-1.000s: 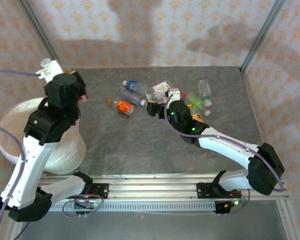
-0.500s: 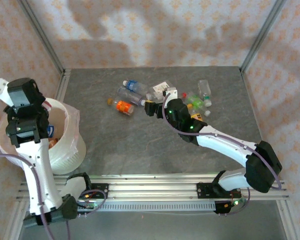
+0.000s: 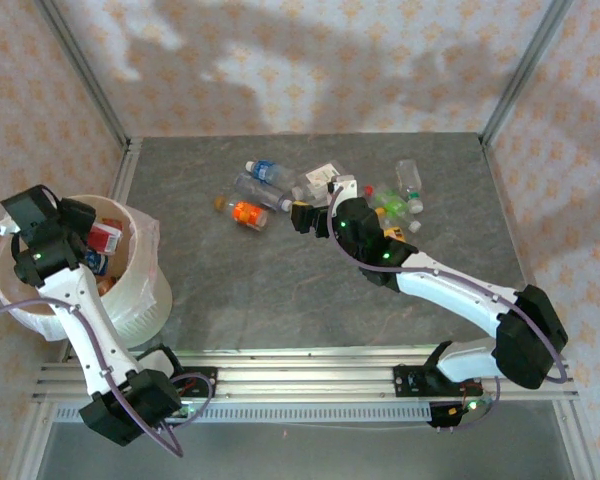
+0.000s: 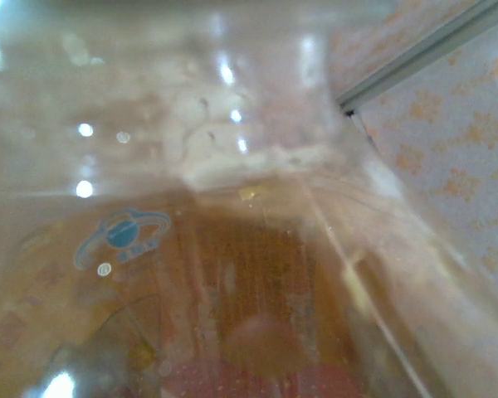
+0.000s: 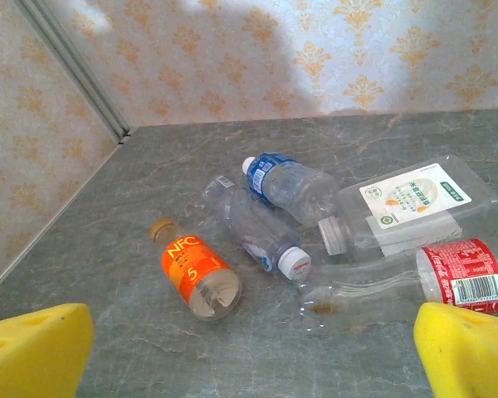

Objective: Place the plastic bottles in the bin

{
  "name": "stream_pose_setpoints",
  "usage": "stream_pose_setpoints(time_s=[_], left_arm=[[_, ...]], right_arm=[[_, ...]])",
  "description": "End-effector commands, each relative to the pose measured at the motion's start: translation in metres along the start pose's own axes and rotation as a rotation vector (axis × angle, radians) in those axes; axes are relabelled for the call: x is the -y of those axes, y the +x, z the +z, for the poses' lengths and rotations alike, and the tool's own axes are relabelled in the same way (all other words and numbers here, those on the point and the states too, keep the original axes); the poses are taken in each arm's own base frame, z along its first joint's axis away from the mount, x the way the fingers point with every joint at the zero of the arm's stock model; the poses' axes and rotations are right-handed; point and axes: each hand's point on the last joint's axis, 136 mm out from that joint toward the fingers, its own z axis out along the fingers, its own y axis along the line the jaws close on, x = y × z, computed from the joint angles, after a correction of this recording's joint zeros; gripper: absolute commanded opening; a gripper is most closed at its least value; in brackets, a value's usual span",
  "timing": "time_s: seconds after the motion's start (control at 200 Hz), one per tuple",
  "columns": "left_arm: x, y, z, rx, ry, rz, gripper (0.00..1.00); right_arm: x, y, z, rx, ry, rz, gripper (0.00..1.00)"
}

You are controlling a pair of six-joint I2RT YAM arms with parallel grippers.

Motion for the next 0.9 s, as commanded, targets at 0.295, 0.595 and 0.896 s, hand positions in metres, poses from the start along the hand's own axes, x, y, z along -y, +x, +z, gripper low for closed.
stream_pose_setpoints(time_s=[0.295,0.595,0.896], left_arm=[[0.003,0.023,0.02,-0.097,0.066,-0.02,0.75],[0.007,0.017,0.007,-0.075,0.075,-0.038,0.9],[0.008,0.013,-0.006,-0.055,0.071,-0.03,0.95]], right_arm=[[0.002,0.004,-0.008,-0.011,-0.003,0.038,0.99],[0.017,0.008,-0.017,0.007,0.051,0.034,0.99],[0.015,0.01,-0.012,-0.003,0.044,0.029,0.99]])
